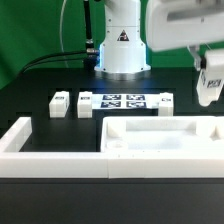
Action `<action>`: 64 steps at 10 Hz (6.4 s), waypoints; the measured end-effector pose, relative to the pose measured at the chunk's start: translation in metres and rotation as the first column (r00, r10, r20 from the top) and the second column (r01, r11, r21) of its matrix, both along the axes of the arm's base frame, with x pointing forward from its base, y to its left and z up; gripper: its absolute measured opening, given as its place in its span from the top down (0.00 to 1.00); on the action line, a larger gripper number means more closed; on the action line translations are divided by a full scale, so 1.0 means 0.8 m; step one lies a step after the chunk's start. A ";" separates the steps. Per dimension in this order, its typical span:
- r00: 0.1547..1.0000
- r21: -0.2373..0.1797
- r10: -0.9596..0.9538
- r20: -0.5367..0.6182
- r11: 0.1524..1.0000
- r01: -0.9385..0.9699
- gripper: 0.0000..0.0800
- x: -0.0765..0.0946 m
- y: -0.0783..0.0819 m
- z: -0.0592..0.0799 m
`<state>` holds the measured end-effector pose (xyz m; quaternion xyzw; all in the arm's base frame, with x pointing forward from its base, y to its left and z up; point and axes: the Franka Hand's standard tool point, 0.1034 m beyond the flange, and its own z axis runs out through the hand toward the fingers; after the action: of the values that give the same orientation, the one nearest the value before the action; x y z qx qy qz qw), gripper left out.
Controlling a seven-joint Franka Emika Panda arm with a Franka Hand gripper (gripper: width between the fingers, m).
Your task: Assemble desk
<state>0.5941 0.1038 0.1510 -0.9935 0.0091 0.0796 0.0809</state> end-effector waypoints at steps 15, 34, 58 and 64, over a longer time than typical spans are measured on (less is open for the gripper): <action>0.884 -0.080 0.104 0.457 0.994 -0.076 0.64 0.070 -0.008 -0.016; 0.810 -0.102 0.109 0.576 0.993 -0.061 0.64 0.061 0.005 -0.042; 0.917 -0.064 0.079 0.392 0.996 -0.059 0.19 0.066 -0.010 -0.024; 0.984 -0.053 0.101 0.149 0.994 -0.094 0.19 0.056 -0.009 -0.031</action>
Offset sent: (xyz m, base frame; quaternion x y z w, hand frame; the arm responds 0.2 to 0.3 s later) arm 0.0000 0.0000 0.0000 0.0000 0.1296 0.0000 0.9916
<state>0.6386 0.0965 0.1262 -0.9975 -0.0437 0.0075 0.0545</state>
